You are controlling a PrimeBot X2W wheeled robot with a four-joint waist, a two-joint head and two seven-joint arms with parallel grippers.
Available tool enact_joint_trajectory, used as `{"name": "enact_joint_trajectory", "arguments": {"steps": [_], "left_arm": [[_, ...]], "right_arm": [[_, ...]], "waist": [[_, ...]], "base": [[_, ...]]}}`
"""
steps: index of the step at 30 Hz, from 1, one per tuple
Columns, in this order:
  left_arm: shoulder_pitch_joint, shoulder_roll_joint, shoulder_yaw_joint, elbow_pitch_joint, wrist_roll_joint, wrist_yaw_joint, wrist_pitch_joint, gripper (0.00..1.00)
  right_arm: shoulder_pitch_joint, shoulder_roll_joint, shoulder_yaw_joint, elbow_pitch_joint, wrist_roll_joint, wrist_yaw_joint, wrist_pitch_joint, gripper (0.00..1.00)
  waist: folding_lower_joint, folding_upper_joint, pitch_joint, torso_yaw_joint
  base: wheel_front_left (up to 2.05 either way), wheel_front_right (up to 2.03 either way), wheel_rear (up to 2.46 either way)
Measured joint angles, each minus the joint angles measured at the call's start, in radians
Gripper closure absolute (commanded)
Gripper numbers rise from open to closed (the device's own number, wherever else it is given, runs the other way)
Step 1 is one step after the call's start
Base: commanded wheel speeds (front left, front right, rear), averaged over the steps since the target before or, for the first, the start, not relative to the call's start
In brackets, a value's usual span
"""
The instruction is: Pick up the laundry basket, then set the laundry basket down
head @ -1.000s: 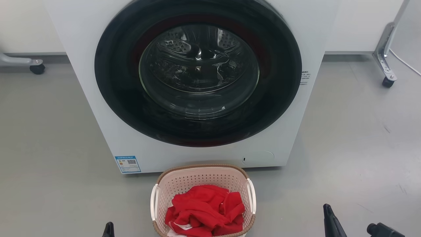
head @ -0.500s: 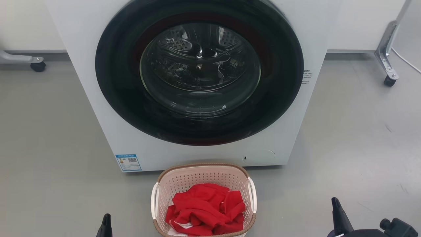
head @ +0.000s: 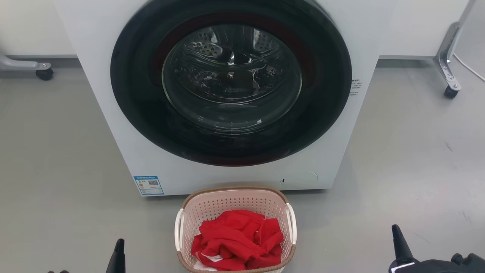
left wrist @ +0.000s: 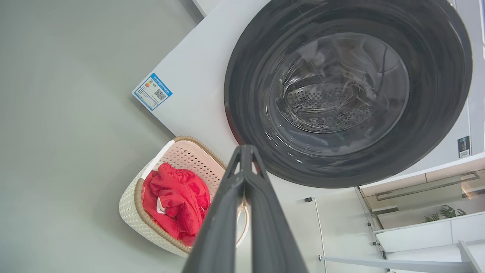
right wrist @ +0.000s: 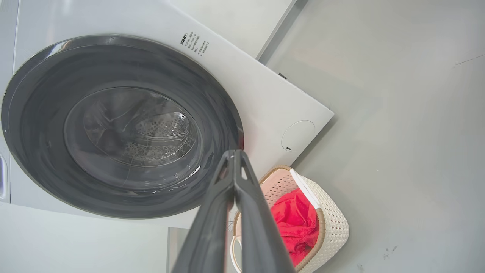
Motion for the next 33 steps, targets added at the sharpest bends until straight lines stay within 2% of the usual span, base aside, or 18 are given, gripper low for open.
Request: {"name": "enact_joint_trajectory", "arguments": {"steps": [33], "left_arm": [[-0.116,-0.016,0.087,0.06,-0.41,-0.086,0.114,1.0]], "right_arm": [[-0.071,0.007,-0.157,0.05,0.419,0.085,0.115,1.0]], "waist": [[0.0,-0.0001,0.015,0.009]], "base": [[0.0,0.0,0.0]]}}
